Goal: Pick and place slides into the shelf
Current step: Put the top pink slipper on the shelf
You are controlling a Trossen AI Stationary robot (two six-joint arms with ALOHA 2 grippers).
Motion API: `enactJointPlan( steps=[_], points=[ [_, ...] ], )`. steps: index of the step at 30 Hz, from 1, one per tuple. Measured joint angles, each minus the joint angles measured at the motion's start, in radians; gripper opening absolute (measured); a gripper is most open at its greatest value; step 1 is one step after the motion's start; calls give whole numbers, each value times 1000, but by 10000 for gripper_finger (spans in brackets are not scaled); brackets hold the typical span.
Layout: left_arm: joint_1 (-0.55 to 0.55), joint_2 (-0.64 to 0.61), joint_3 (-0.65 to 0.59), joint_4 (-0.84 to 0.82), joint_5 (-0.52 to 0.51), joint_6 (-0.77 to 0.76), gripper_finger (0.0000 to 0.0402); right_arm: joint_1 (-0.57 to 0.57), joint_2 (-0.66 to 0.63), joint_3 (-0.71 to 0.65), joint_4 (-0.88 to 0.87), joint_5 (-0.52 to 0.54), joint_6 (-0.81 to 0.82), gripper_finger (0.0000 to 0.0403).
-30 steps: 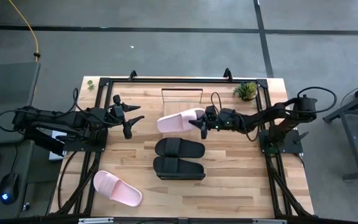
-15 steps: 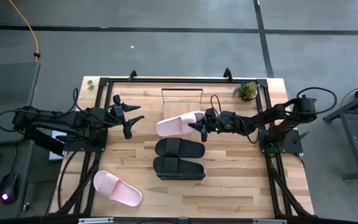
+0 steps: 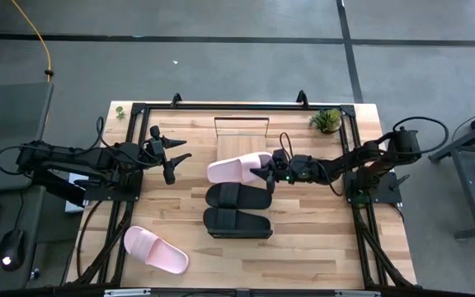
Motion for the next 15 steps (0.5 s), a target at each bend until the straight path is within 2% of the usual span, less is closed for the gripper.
enactJointPlan(
  steps=[5,15],
  points=[
    [0,0,0,0,0,0,193,19,-1,0,-27,35,1,0],
    [0,0,0,0,0,-1,193,15,-2,2,-87,12,37,0]
  ],
)
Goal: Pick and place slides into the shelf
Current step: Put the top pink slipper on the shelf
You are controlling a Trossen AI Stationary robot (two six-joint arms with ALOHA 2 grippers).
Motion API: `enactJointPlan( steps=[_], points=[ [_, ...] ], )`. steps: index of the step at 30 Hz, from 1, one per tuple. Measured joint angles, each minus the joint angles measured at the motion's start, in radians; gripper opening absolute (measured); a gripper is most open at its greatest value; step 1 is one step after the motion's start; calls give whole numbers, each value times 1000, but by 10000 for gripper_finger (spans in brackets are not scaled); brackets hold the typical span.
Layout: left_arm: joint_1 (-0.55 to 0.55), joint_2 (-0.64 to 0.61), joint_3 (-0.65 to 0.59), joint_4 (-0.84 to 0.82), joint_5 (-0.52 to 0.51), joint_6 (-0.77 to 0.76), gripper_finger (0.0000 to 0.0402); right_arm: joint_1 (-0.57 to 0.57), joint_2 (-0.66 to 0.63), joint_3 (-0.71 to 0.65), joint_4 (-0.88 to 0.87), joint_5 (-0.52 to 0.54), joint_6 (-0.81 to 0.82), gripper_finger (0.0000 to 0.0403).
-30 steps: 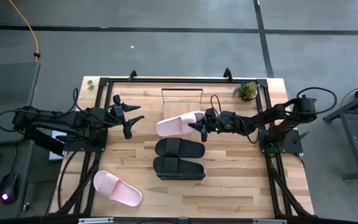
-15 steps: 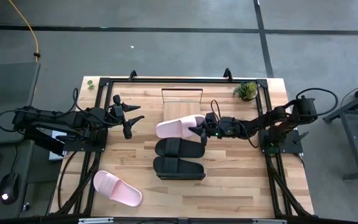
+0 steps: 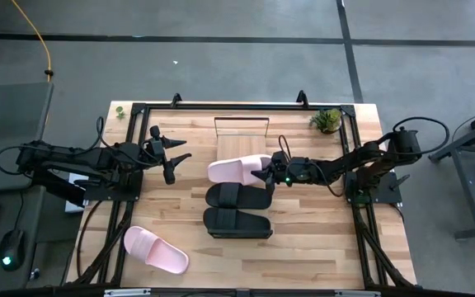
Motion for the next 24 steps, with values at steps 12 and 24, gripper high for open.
enactJointPlan(
  steps=[12,24],
  points=[
    [0,0,0,0,0,-1,193,0,0,0,-4,-51,-14,3],
    [0,0,0,0,0,-1,193,-26,0,-2,-12,-135,27,88]
  ],
)
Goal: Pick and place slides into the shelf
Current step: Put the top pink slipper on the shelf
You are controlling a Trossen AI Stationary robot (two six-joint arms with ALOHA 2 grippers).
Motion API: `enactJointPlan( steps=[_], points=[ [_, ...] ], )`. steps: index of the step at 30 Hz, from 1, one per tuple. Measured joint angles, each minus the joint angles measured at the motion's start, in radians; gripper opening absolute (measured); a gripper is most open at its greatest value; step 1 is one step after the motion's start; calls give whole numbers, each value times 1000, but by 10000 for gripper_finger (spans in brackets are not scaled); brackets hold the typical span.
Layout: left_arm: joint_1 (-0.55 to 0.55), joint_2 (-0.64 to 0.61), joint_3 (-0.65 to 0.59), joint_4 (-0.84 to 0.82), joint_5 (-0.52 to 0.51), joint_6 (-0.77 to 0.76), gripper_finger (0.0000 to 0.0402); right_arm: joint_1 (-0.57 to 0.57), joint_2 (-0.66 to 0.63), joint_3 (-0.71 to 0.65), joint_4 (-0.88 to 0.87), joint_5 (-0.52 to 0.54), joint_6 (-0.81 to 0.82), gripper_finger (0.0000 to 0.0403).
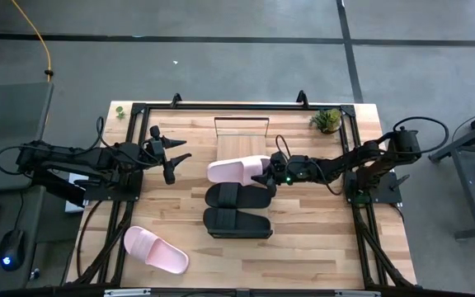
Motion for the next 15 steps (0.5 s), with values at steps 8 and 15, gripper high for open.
enactJointPlan(
  steps=[8,15],
  points=[
    [0,0,0,0,0,0,193,-8,0,2,2,-53,25,121],
    [0,0,0,0,0,0,193,-31,-1,4,-49,-56,25,126]
  ],
)
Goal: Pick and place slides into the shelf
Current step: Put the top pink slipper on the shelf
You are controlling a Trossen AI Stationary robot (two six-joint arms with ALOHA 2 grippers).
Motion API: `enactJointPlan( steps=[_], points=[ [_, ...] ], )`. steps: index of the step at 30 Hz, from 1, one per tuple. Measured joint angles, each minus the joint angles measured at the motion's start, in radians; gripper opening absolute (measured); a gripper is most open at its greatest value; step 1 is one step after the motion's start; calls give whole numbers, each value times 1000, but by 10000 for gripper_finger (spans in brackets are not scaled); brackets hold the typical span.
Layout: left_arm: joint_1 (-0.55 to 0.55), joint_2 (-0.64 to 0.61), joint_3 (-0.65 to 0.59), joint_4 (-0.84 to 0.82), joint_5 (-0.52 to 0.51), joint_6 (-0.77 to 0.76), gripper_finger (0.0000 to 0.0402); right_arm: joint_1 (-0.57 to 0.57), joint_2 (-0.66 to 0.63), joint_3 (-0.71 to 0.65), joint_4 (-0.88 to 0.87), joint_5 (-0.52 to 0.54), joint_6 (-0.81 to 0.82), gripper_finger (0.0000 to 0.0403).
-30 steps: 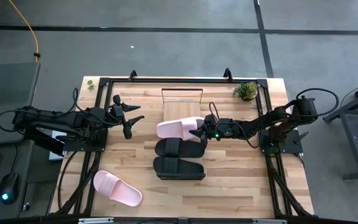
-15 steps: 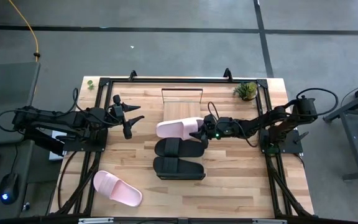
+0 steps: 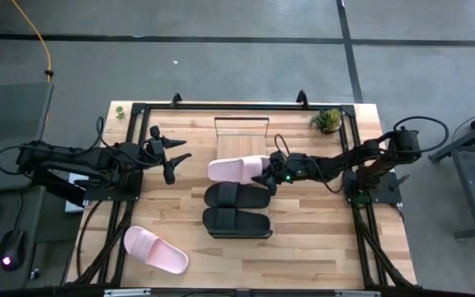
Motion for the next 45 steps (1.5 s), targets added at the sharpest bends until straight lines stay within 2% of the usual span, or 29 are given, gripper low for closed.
enactJointPlan(
  steps=[10,13,19,23,39,45],
  points=[
    [0,0,0,0,0,0,193,-8,-15,0,-70,7,0,126],
    [0,0,0,0,0,0,193,-8,-59,0,-130,12,0,126],
    [0,0,0,0,0,0,193,8,-179,0,-318,107,-7,126],
    [0,0,0,0,0,0,193,30,-222,0,-394,122,8,126],
    [0,0,0,0,-8,0,193,13,-230,0,-474,150,27,126],
    [0,0,0,0,-8,0,193,0,-280,0,-490,155,0,126]
  ],
)
